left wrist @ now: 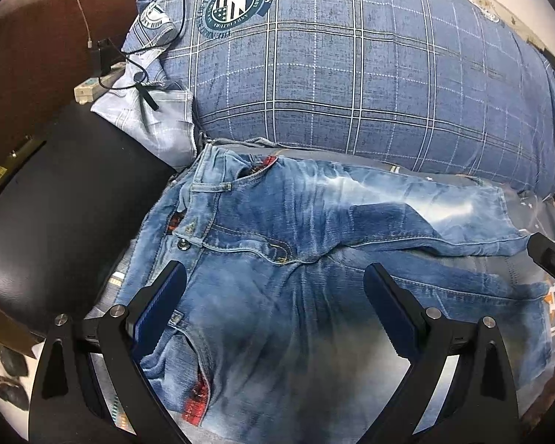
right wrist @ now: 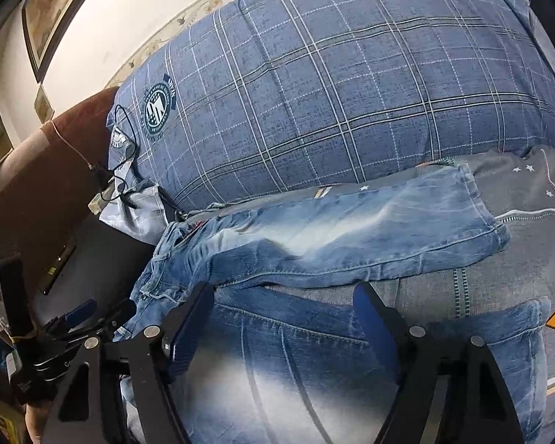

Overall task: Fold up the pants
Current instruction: 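Move the right gripper to the jeans hem and close on it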

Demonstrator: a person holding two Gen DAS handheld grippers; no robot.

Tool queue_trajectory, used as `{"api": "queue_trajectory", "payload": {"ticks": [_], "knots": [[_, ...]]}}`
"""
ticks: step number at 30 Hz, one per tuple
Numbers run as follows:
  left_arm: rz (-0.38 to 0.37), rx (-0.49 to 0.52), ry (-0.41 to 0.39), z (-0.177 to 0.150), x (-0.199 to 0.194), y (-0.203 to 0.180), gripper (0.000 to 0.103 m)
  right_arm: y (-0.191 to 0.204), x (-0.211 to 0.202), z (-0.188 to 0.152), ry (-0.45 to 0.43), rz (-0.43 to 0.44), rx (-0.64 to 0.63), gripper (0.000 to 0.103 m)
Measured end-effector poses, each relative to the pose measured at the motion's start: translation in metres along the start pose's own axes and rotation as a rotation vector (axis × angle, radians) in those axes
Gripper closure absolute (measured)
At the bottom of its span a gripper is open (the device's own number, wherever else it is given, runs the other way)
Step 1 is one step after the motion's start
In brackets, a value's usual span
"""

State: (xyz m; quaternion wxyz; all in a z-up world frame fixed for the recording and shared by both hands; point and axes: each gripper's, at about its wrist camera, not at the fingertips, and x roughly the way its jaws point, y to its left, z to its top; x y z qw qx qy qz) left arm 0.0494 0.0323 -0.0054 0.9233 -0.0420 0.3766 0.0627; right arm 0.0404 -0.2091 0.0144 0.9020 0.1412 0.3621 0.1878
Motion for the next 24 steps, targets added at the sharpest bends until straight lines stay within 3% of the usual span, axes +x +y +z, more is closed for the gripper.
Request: {"api": "queue_trajectory", "payload": {"ticks": [4, 8, 13, 17, 19, 21, 24], "knots": [[-0.046, -0.004, 0.010, 0.008, -0.001, -0.003, 0.005, -0.011, -0.007, 0.012, 0.004, -0.003, 0.017, 0.028], [-0.109, 0.008, 0.027, 0.035, 0.000, -0.014, 0.005, -0.033, -0.012, 0.042, 0.052, -0.002, 0.061, 0.028], [-0.209, 0.007, 0.073, 0.088, 0.027, -0.044, 0.005, -0.081, -0.007, 0.097, 0.068, -0.140, 0.124, 0.028], [-0.266, 0.016, 0.106, 0.097, 0.066, -0.064, 0.005, -0.123, 0.025, 0.133, 0.110, -0.210, 0.137, 0.028], [-0.283, -0.005, 0.187, 0.087, 0.084, -0.068, 0.005, -0.147, 0.052, 0.142, 0.162, -0.280, 0.136, 0.028], [-0.354, -0.023, 0.240, 0.087, 0.092, -0.070, 0.006, -0.172, 0.082, 0.145, 0.230, -0.295, 0.153, 0.030], [-0.358, -0.048, 0.223, 0.090, 0.089, -0.069, 0.006, -0.205, 0.124, 0.152, 0.283, -0.359, 0.170, 0.030]]}}
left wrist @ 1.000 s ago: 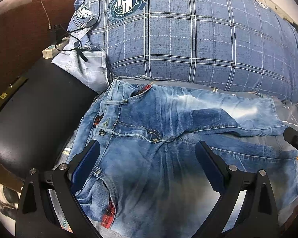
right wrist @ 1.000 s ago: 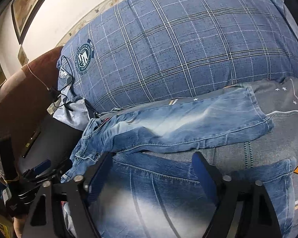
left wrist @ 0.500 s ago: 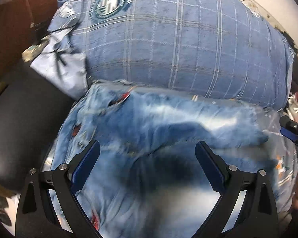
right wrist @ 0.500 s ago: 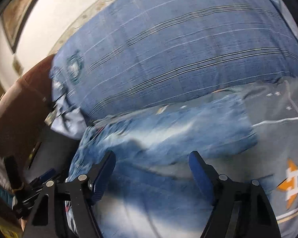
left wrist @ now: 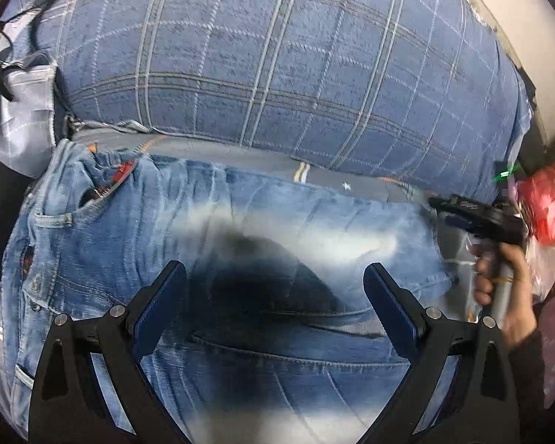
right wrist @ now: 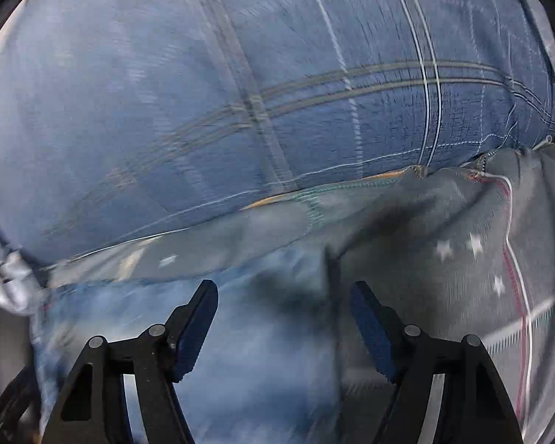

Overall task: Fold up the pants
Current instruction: 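Move the right gripper to the jeans hem and close on it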

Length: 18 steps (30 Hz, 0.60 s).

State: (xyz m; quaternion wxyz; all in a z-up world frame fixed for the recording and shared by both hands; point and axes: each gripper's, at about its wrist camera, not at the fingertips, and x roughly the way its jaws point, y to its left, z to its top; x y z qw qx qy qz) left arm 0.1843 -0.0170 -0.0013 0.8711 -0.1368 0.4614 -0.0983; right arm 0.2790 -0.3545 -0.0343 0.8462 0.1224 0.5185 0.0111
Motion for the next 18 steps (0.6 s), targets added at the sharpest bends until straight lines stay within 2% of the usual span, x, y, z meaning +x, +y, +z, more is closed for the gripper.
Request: {"api": "queue_trajectory", "payload": {"ticks": [1, 2, 3, 4, 5, 7, 9, 11, 13, 15, 18], "knots": [[-0.014, -0.004, -0.002, 0.001, -0.001, -0.001, 0.005, -0.005, 0.012, 0.005, 0.018, -0.003, 0.021, 0.032], [-0.020, -0.005, 0.000, 0.002, 0.000, -0.002, 0.005, -0.009, 0.026, 0.010, 0.050, 0.024, 0.045, 0.038], [-0.024, -0.005, 0.002, 0.002, 0.001, -0.003, 0.005, -0.012, 0.039, 0.010, 0.082, 0.075, 0.076, 0.056], [-0.026, 0.001, 0.006, 0.002, 0.003, -0.004, 0.005, -0.013, 0.044, 0.008, 0.096, 0.103, 0.092, 0.063], [-0.029, 0.007, 0.011, 0.000, 0.004, -0.005, 0.005, -0.011, 0.046, 0.006, 0.105, 0.093, 0.088, 0.067], [-0.038, 0.012, 0.019, -0.003, 0.005, -0.006, 0.006, -0.003, 0.036, 0.001, 0.081, 0.075, 0.058, 0.082], [-0.063, 0.008, 0.018, -0.003, 0.004, -0.003, 0.006, 0.001, 0.008, -0.008, 0.034, 0.112, 0.059, 0.083], [-0.121, -0.013, 0.041, -0.004, 0.002, -0.004, 0.006, 0.007, -0.034, -0.019, -0.046, 0.154, 0.047, 0.084], [-0.184, -0.050, 0.068, -0.005, -0.001, -0.005, 0.006, 0.015, -0.082, -0.040, -0.128, 0.221, 0.017, 0.084], [-0.247, -0.102, 0.060, -0.002, -0.005, -0.008, 0.006, 0.019, -0.118, -0.069, -0.187, 0.278, -0.007, 0.084], [-0.251, -0.145, 0.098, 0.008, 0.004, -0.023, 0.006, 0.024, -0.139, -0.104, -0.216, 0.339, -0.021, 0.084]]}}
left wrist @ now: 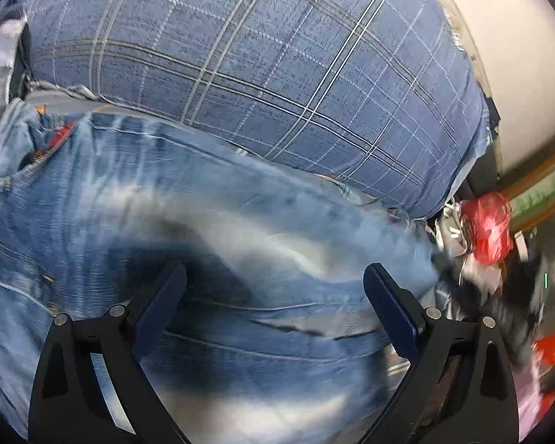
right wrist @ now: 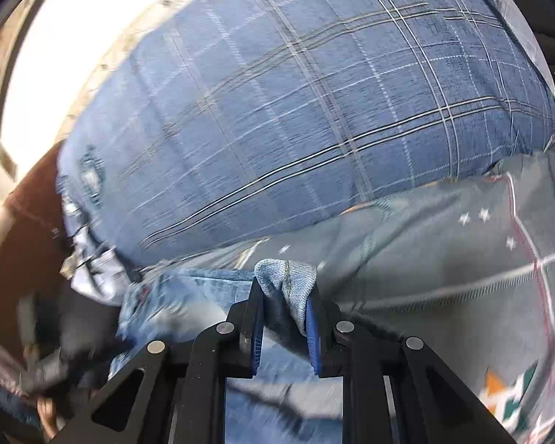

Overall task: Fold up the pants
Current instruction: 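Move the right gripper to the jeans hem and close on it, then grasp the jeans leg edge with the left gripper while the right gripper holds the hem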

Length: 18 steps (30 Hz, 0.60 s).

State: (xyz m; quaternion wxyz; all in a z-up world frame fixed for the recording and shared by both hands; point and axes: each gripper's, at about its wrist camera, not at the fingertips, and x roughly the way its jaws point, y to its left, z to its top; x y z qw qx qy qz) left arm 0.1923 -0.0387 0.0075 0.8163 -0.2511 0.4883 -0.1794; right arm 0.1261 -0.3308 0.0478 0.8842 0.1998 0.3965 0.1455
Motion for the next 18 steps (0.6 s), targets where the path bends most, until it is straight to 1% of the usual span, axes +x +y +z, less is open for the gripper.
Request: {"api": "queue_trajectory", "payload": {"ticks": [2, 4, 5, 7, 11, 14, 16, 17, 18], "knots": [[-0.011, -0.025, 0.014, 0.010, 0.011, -0.010, 0.006, 0.008, -0.003, -0.011, -0.005, 0.030, -0.011, 0.084], [-0.021, -0.027, 0.027, 0.021, 0.025, -0.023, 0.006, 0.019, 0.000, -0.020, -0.010, 0.039, -0.046, 0.084], [-0.013, -0.032, 0.040, 0.025, 0.033, -0.028, 0.006, 0.021, 0.000, -0.023, -0.013, 0.038, -0.063, 0.084], [0.028, -0.050, 0.068, 0.034, 0.052, -0.035, 0.006, 0.024, 0.002, -0.029, -0.014, 0.052, -0.084, 0.084], [0.046, -0.114, 0.135, 0.041, 0.076, -0.034, 0.006, 0.021, 0.004, -0.034, 0.002, 0.097, -0.095, 0.084], [0.041, -0.205, 0.171, 0.040, 0.085, -0.024, 0.006, 0.027, -0.001, -0.041, 0.001, 0.122, -0.130, 0.084], [0.028, -0.254, 0.173, 0.040, 0.087, -0.018, 0.006, 0.027, -0.001, -0.045, 0.003, 0.117, -0.146, 0.084], [0.038, -0.267, 0.168, 0.039, 0.088, -0.015, 0.006, 0.026, -0.001, -0.046, 0.010, 0.122, -0.150, 0.084], [0.060, -0.281, 0.167, 0.038, 0.089, -0.013, 0.009, 0.023, 0.000, -0.048, 0.018, 0.126, -0.152, 0.084]]}}
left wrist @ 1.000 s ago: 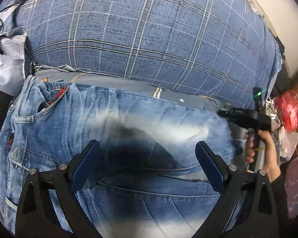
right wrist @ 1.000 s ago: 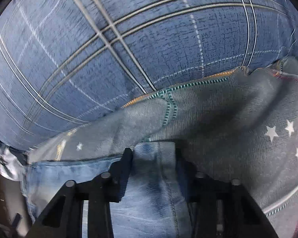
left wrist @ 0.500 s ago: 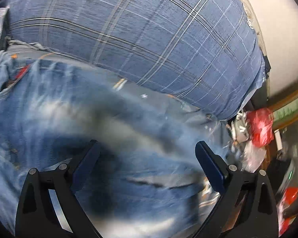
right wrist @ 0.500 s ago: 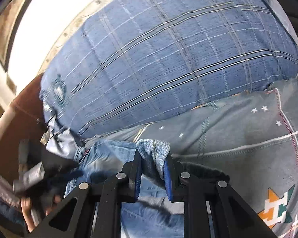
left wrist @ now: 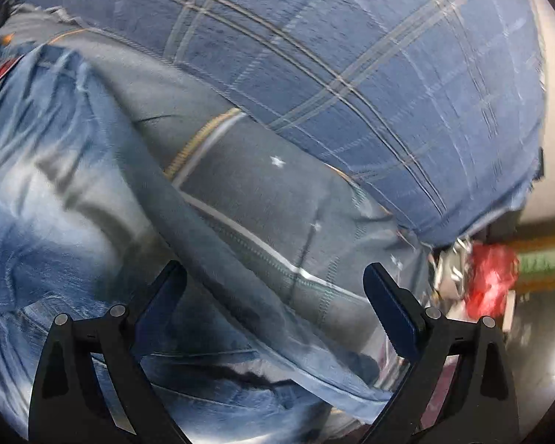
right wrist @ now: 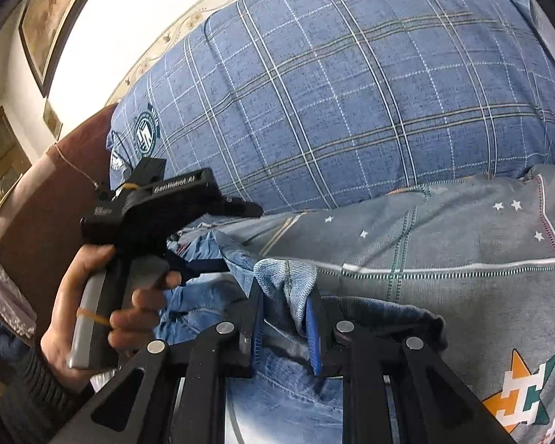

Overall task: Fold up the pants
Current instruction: 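Grasp the jeans leg edge with the left gripper while the right gripper holds the hem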

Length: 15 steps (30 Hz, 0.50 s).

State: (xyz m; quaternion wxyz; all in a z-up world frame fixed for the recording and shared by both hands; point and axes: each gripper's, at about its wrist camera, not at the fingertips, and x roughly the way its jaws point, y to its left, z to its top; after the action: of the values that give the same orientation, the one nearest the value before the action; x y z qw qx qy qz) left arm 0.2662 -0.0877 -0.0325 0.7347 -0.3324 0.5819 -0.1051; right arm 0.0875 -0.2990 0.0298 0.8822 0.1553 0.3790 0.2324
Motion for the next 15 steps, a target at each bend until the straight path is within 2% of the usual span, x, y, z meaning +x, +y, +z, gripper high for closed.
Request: {"api": "queue_trajectory", "payload": {"ticks": [2, 3, 5, 6, 7, 8, 9, 11, 13, 15], "knots": [[0.020, -0.049, 0.001, -0.003, -0.001, 0.009, 0.012, -0.003, -0.001, -0.003, 0.001, -0.007, 0.001, 0.084], [-0.006, -0.068, -0.004, -0.005, -0.004, 0.014, 0.012, -0.006, -0.002, -0.002, -0.001, -0.015, 0.008, 0.084], [-0.021, -0.071, -0.038, -0.005, -0.010, 0.017, 0.027, -0.012, -0.002, 0.000, -0.003, -0.025, 0.024, 0.084], [-0.006, -0.061, -0.064, -0.002, -0.014, 0.018, 0.049, -0.014, -0.003, 0.000, -0.005, -0.020, 0.032, 0.084], [0.011, -0.048, -0.075, 0.001, -0.016, 0.019, 0.076, -0.014, -0.003, 0.000, -0.007, -0.018, 0.035, 0.084], [0.024, -0.044, -0.078, 0.003, -0.017, 0.021, 0.090, -0.015, -0.003, 0.001, -0.009, -0.021, 0.033, 0.084], [0.026, -0.035, -0.074, 0.006, -0.021, 0.021, 0.095, -0.015, -0.003, 0.001, -0.010, -0.028, 0.027, 0.084], [0.019, -0.006, -0.074, 0.005, -0.029, 0.020, 0.097, -0.017, -0.001, 0.002, -0.012, -0.035, 0.024, 0.084], [-0.011, 0.014, -0.079, 0.001, -0.043, 0.019, 0.098, -0.022, -0.005, 0.006, -0.032, -0.001, 0.046, 0.084], [-0.055, -0.009, -0.073, -0.001, -0.051, 0.027, 0.098, -0.025, -0.014, 0.008, -0.067, 0.048, 0.060, 0.084]]}}
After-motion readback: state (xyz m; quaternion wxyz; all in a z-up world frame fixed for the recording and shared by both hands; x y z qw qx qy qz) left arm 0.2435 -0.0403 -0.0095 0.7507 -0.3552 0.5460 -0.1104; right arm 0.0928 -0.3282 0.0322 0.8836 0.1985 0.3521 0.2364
